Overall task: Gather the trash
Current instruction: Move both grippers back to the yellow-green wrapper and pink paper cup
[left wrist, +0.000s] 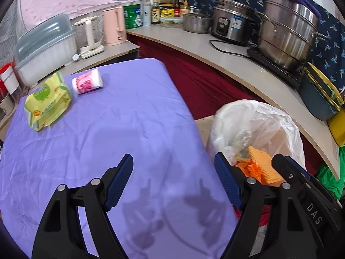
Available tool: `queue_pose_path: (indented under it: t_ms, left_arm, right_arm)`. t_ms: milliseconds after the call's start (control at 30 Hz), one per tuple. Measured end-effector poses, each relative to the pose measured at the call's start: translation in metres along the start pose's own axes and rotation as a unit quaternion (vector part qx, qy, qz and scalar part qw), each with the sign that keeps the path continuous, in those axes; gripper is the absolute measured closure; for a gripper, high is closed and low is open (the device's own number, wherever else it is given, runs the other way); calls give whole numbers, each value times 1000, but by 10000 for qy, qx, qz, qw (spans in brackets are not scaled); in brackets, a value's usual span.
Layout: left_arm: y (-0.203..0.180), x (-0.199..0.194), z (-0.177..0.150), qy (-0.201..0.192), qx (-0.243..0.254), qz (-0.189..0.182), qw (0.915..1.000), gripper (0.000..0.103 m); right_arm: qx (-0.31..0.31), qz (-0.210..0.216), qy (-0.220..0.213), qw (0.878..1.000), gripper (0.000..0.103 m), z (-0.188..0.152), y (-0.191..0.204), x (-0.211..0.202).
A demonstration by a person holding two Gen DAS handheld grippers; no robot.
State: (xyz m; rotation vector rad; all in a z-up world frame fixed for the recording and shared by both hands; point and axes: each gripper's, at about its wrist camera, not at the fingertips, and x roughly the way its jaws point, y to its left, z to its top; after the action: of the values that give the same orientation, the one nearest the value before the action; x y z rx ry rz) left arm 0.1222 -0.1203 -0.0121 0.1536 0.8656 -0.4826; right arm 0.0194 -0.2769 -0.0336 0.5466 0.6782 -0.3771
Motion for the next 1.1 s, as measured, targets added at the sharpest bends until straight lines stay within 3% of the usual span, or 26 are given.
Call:
queue_pose_path:
  t_ms: [400,867,1100]
  left_arm:
    - [98,-11,-10,-69,-669,507,9964,25]
    - [225,-20,-12,-130,-1305,1308,9827,24]
    - [268,-9,7,-184,-1266,1536,9798,24]
  right_arm:
    - [-547,257,159,9980,58,-13,78,19]
    - [-1092,579,511,9910,57,-23,170,72]
    - [-1155,768,711,9878,57,-13,209,116]
